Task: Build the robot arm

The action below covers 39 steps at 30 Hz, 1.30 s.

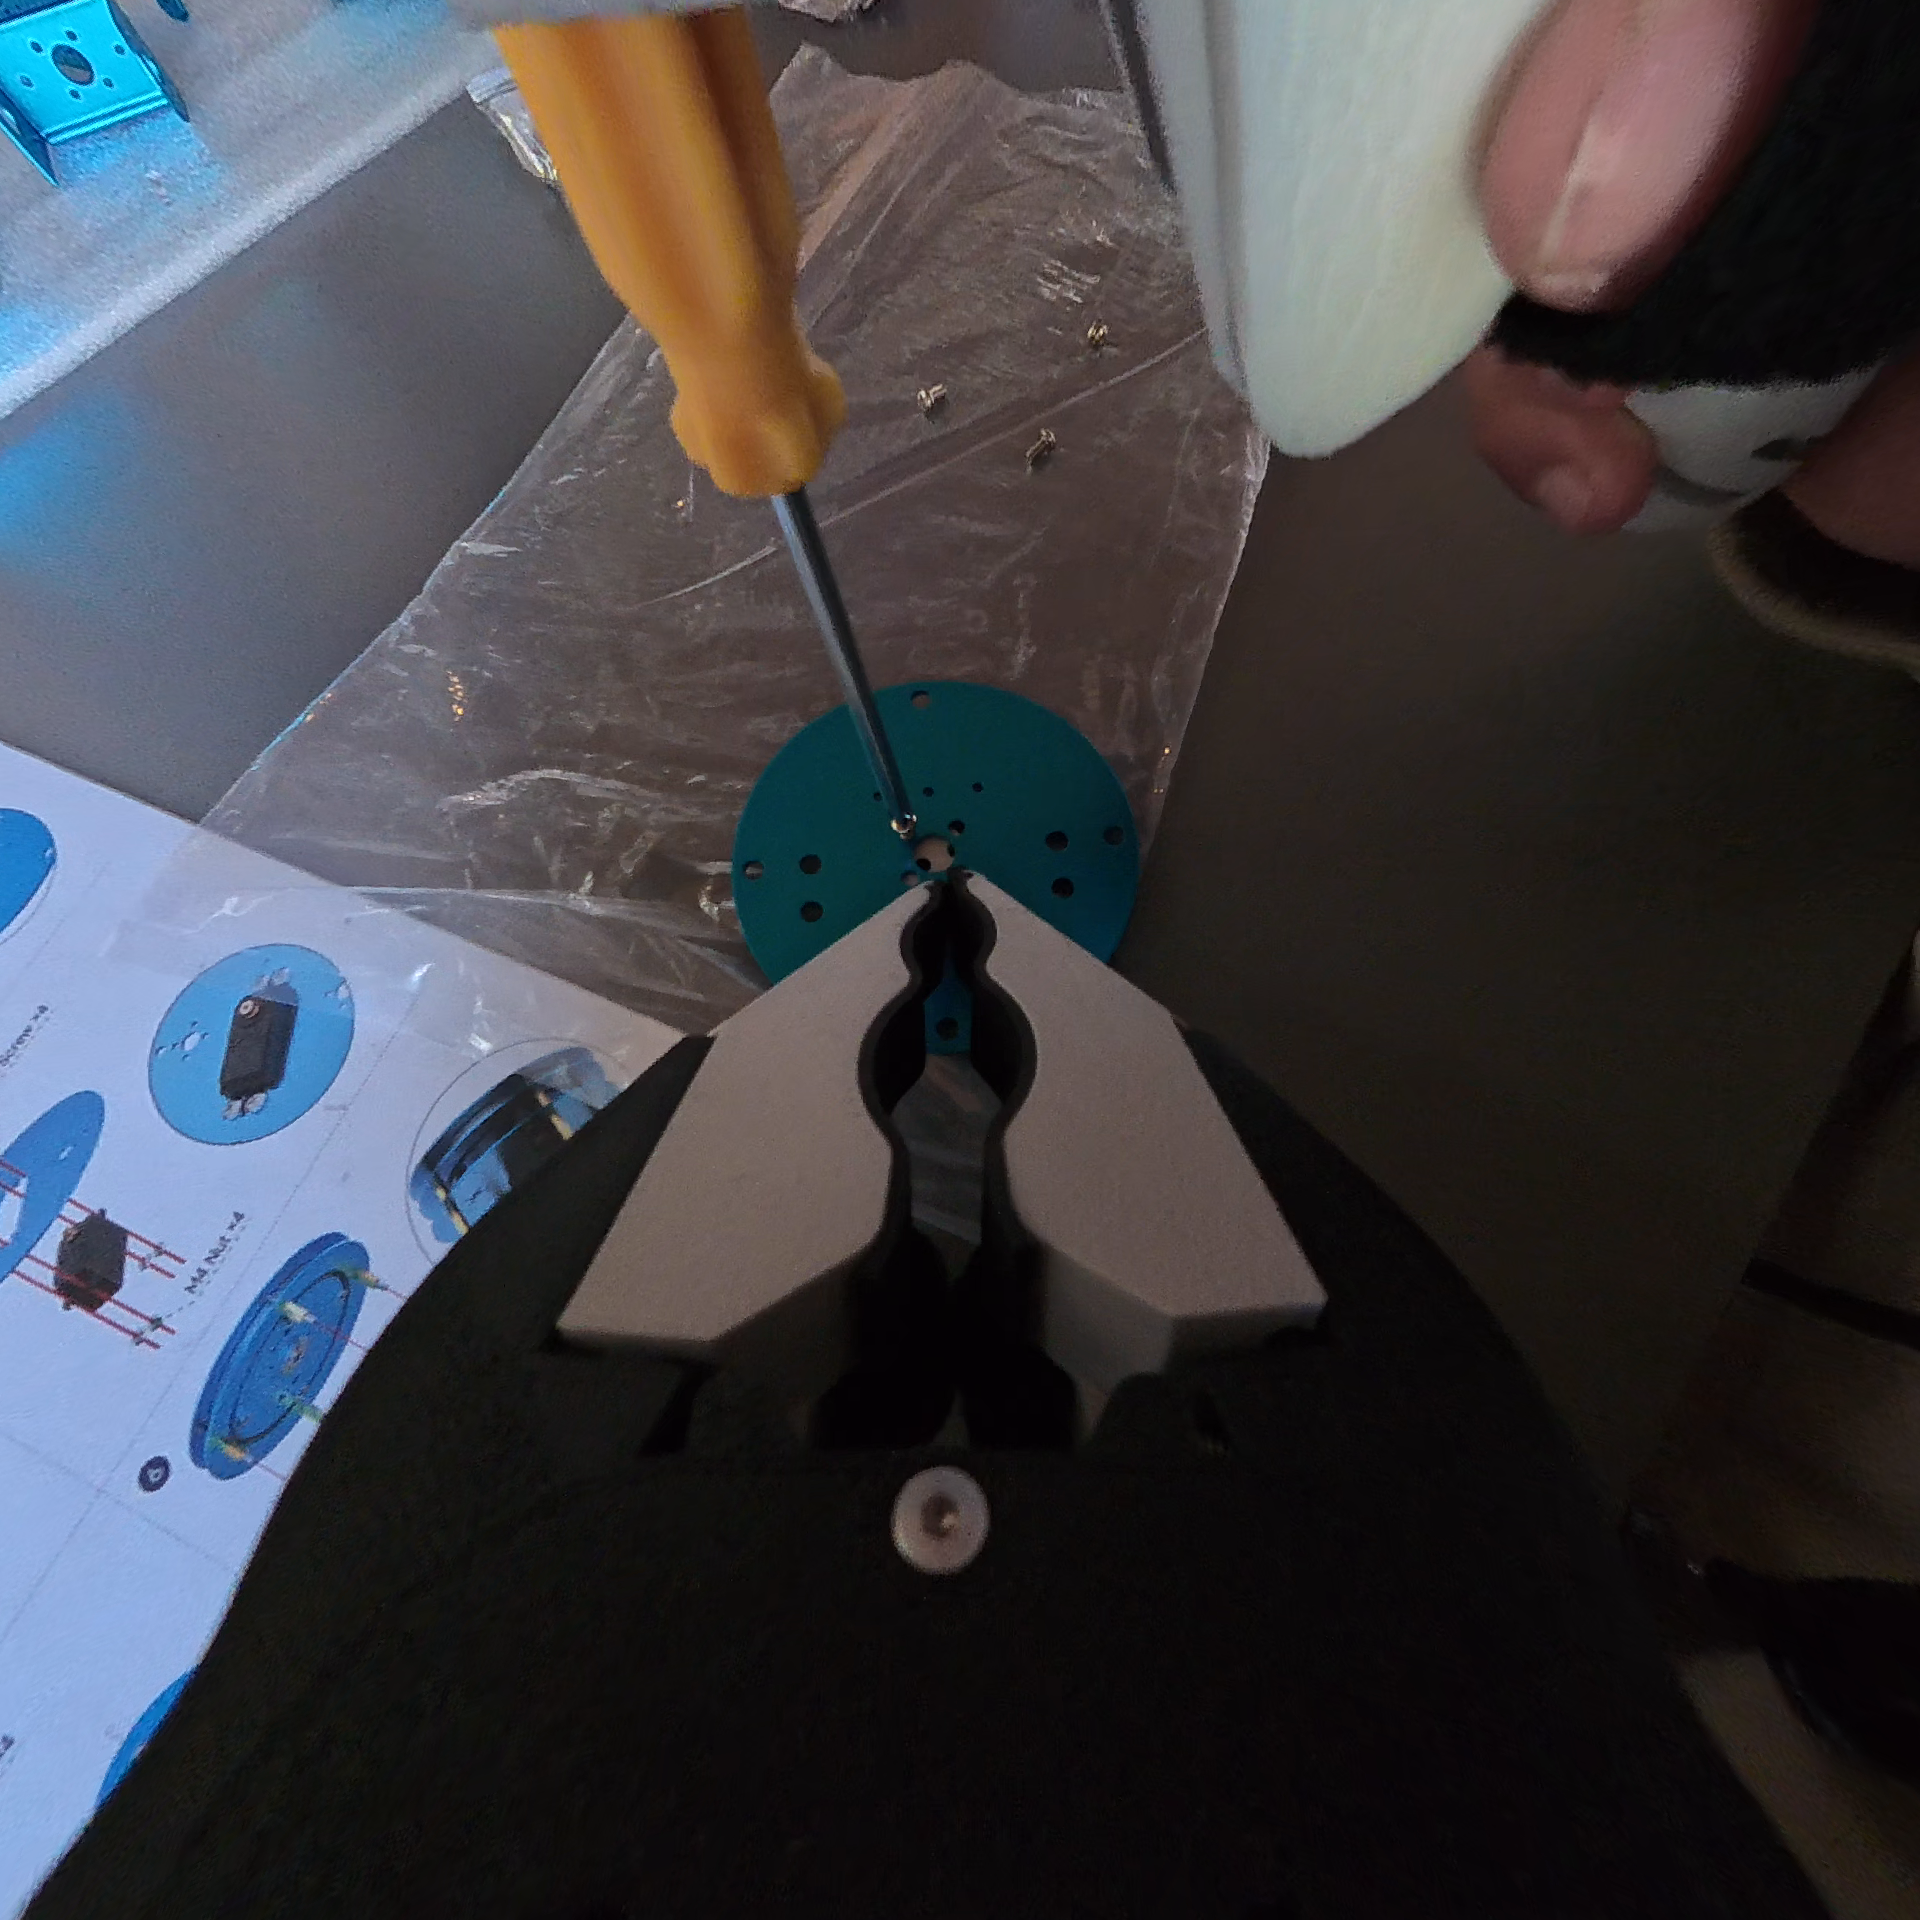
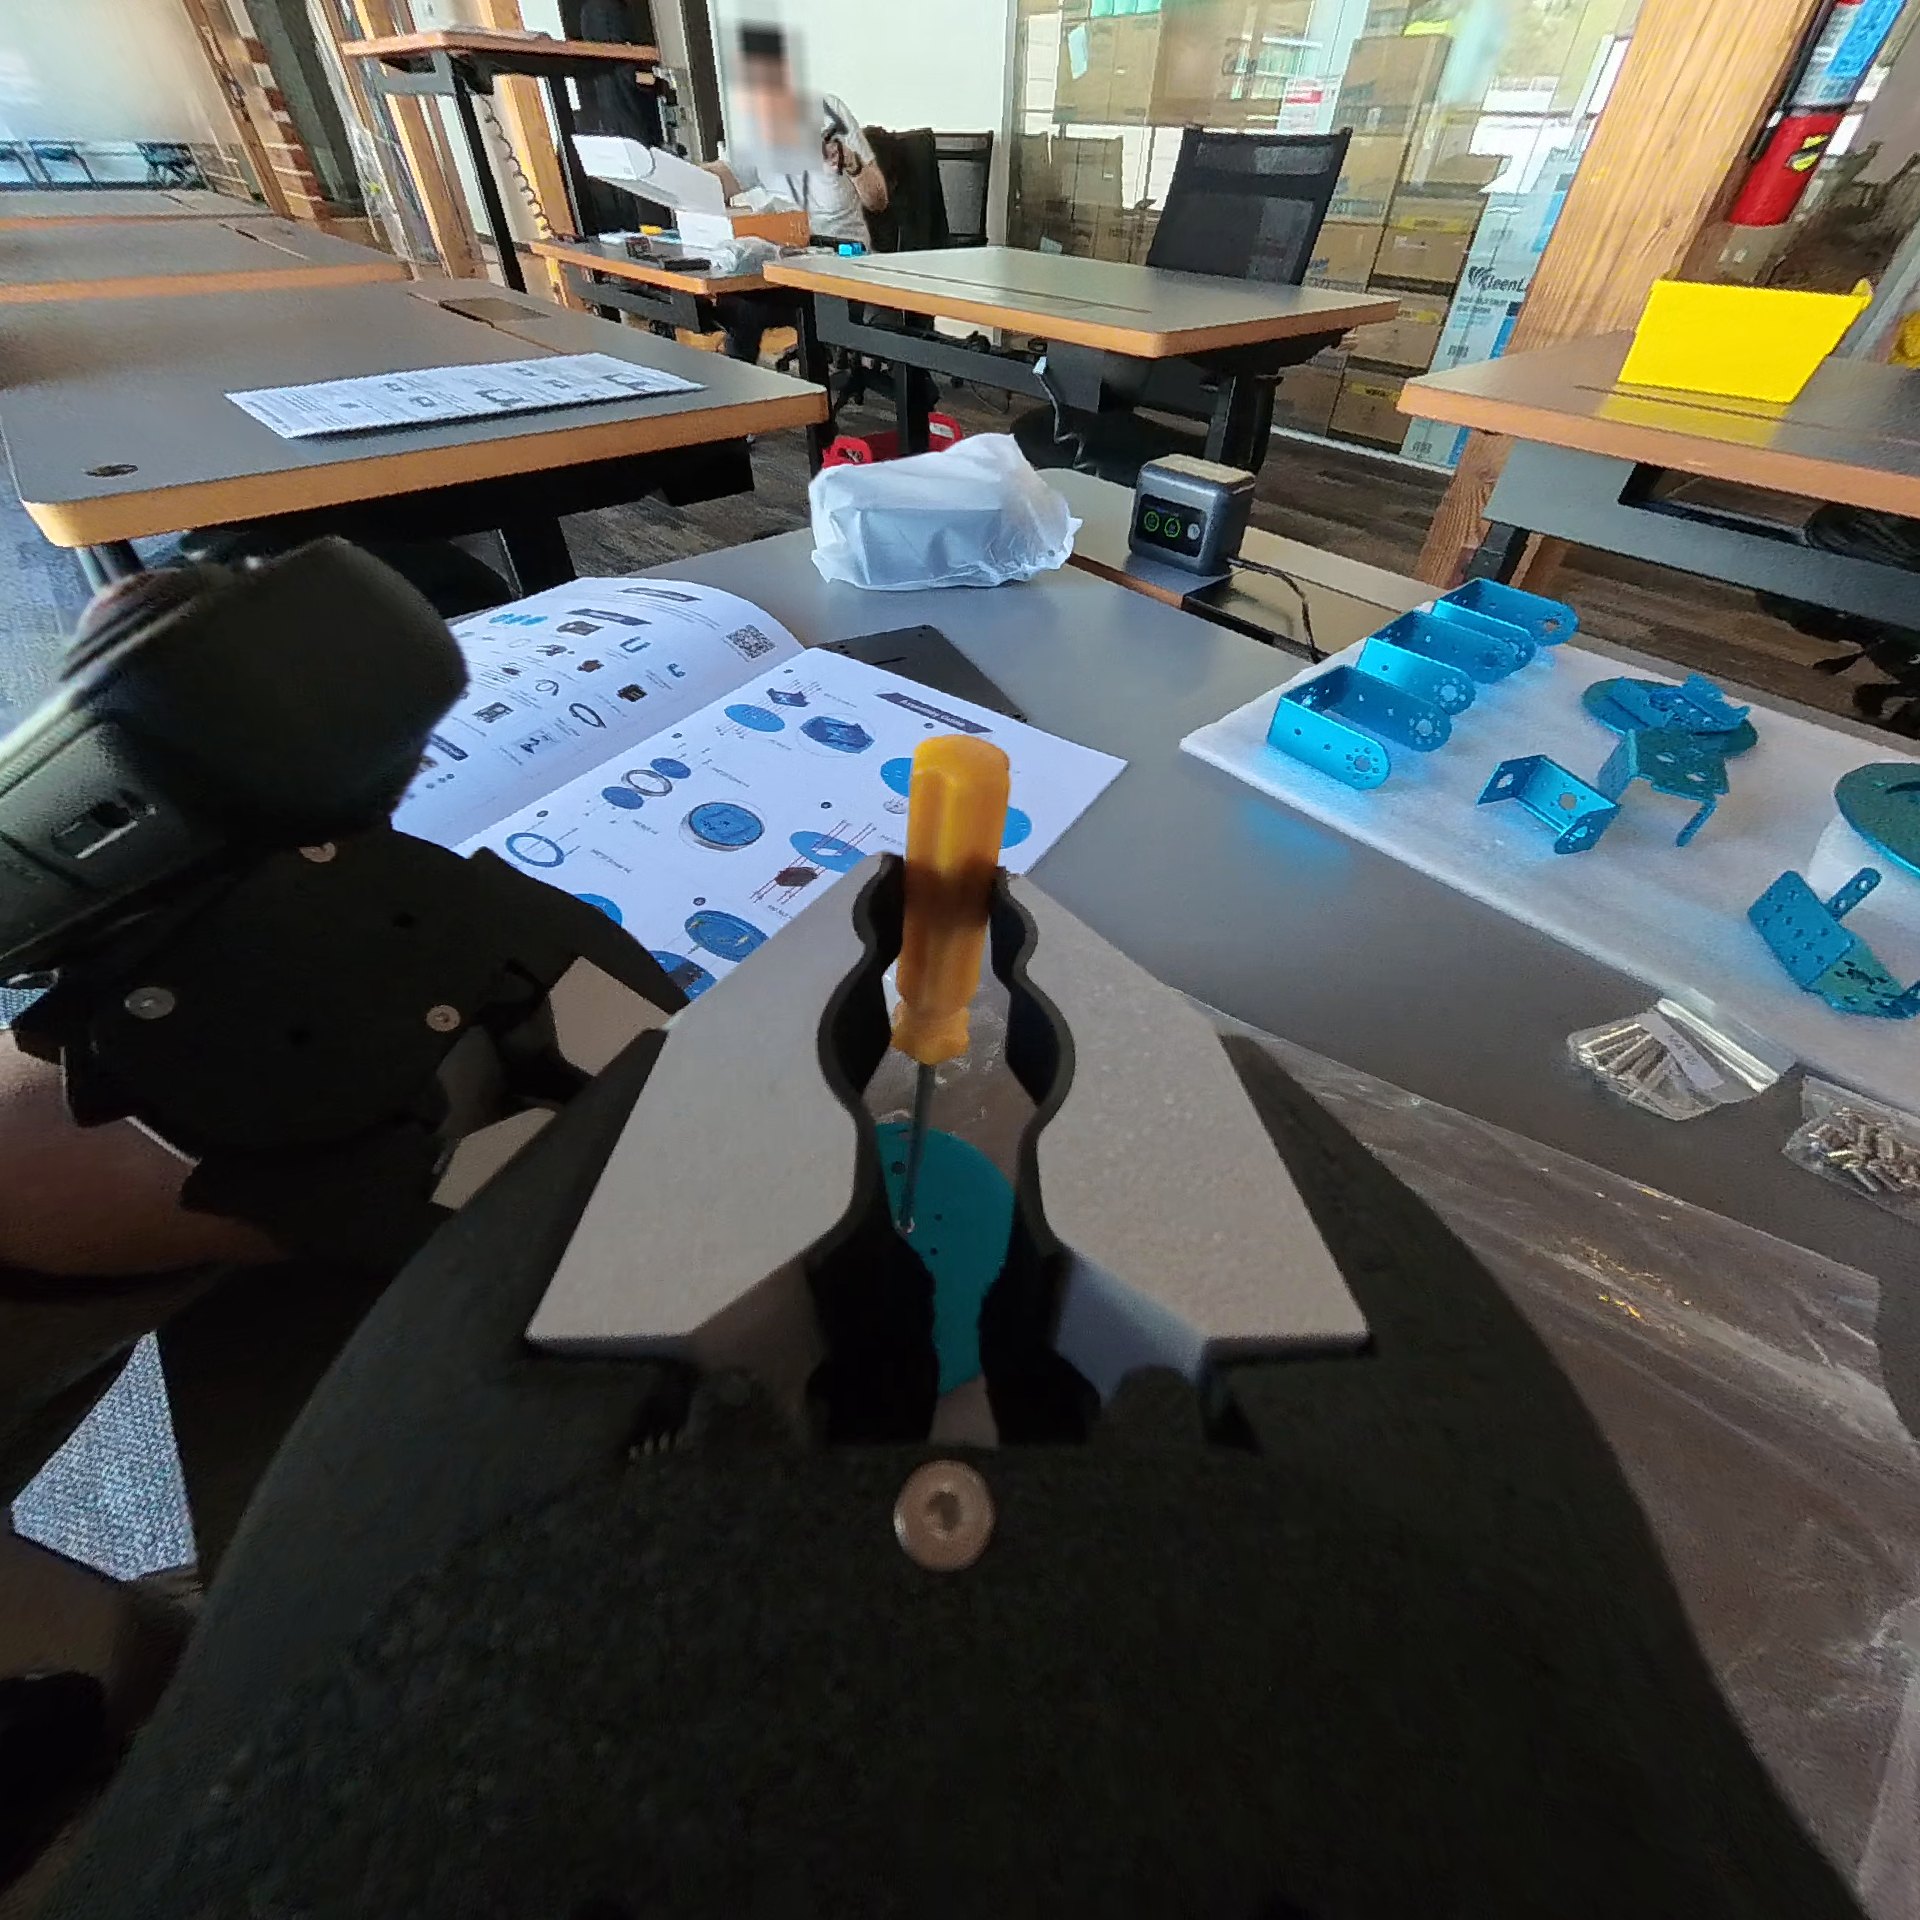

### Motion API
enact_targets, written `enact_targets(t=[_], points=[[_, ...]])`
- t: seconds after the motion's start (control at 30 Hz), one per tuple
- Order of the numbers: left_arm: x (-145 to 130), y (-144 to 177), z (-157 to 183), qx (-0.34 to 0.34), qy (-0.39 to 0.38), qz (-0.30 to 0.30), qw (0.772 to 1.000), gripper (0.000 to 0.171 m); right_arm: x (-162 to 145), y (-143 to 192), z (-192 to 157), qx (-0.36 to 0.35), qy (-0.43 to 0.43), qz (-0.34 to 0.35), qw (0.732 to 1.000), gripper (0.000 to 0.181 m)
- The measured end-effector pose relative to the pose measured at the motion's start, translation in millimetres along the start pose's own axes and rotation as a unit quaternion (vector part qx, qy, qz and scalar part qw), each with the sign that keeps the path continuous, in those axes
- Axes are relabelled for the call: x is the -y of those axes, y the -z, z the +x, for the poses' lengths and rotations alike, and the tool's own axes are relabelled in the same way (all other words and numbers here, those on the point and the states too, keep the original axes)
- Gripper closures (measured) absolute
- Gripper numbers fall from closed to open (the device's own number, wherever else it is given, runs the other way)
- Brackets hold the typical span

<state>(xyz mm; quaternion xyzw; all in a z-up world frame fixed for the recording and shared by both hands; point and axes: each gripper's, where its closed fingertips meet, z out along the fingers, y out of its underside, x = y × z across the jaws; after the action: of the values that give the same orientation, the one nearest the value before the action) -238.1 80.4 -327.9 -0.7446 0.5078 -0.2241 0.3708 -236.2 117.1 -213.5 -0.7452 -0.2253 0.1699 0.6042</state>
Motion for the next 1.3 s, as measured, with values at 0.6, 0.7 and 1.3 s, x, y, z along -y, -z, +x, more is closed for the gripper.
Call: enact_targets(t=[0.6,0.7,1.3], points=[[8.0,3.0,-8.0,0.001,0.029,0.024,0.999,0.161,-4.9,8.9,2.4,0.033,-0.037,-0.044,0.998,0.166],[6.7,2.4,-8.3,0.004,0.024,0.019,1.000,0.158,-5.1,9.4,2.1,0.034,-0.036,-0.044,0.998,0.166],[63.3,6.2,-10.6,0.025,-0.010,0.152,0.988,0.167,-7.4,13.4,-4.1,0.097,-0.005,-0.053,0.994,0.161]])
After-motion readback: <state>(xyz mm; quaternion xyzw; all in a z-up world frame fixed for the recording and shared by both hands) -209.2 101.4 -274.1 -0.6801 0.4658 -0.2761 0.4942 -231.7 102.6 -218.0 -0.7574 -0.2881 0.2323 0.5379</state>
